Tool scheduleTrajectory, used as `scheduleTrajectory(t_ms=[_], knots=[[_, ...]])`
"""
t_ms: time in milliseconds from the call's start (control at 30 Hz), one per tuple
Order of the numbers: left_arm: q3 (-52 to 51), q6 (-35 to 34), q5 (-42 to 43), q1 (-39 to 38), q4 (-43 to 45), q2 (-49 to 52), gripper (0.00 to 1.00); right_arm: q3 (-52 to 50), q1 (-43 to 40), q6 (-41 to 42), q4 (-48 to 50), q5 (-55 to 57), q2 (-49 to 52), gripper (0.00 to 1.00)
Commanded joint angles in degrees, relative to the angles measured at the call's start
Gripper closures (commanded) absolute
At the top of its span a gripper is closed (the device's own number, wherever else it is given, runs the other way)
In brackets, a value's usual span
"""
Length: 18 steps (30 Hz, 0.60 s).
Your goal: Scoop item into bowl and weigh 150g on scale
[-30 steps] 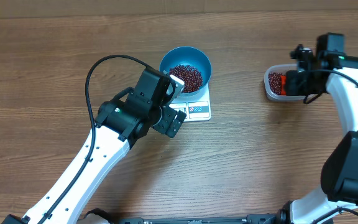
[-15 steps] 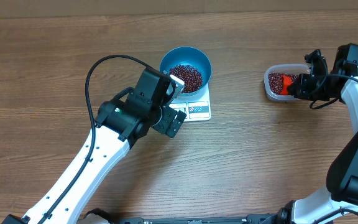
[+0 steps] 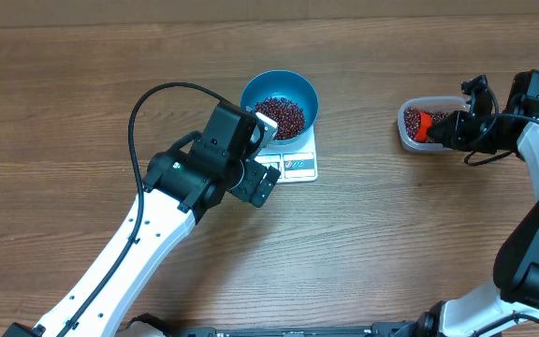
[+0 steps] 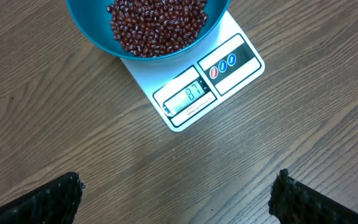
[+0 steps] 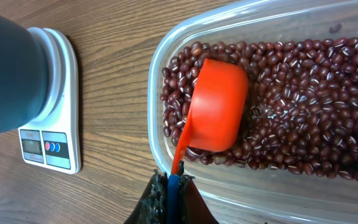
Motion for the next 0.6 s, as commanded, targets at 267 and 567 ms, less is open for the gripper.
scheduleTrajectory(t_ms=[267,567], knots=[[0.33,0.87,0.44,-0.02,0.07,-1.18,0.00,-1.14,-0.50,1.40,0.52,-4.35,2.56,0.96],[0.33,0.87,0.44,-0.02,0.07,-1.18,0.00,-1.22,-4.74,1.73,0.46,-9.88,3.04,0.96]])
